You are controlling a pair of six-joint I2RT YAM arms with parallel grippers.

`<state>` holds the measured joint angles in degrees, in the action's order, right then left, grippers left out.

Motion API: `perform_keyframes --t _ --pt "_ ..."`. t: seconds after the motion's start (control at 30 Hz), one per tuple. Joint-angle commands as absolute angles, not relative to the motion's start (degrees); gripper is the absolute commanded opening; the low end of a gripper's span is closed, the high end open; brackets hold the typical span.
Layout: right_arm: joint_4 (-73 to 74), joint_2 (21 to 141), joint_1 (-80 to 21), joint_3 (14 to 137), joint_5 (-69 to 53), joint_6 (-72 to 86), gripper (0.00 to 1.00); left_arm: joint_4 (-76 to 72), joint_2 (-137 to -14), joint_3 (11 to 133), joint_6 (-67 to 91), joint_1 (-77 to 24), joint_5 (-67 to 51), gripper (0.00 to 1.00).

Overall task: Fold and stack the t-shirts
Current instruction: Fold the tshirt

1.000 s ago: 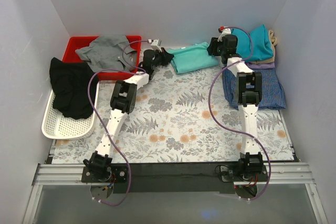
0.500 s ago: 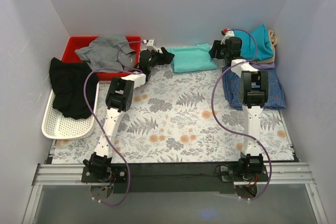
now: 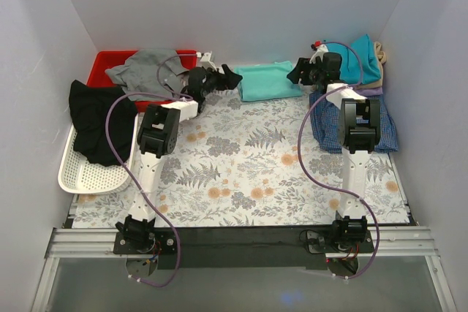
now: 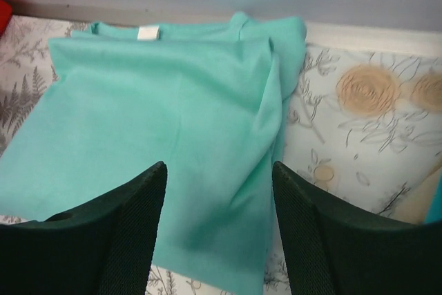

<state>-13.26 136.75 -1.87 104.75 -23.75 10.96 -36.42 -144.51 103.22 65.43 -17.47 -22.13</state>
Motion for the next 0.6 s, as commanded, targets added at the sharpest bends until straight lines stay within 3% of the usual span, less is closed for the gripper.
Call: perform_keyframes --t 0.0,0.4,0.5,0.57 --pt "-12.1 132.5 -1.6 101.8 -28.2 12.0 0.69 -34.2 -139.1 100.5 65.5 -20.0 -25.7 0.80" --pt "-8.8 132.3 -1.6 99.7 -32.7 13.3 0.69 -26.6 -140.4 101.7 66.6 -22.6 -28.4 0.81" --pt "-7.6 132.3 -1.8 98.8 -33.4 13.4 0.66 -25.7 -140.8 100.4 66.6 -22.8 -28.4 0.82" --pt "-6.5 132.2 -1.9 98.5 -33.9 13.2 0.55 -25.1 -140.8 99.7 66.6 -22.8 -28.8 0.72"
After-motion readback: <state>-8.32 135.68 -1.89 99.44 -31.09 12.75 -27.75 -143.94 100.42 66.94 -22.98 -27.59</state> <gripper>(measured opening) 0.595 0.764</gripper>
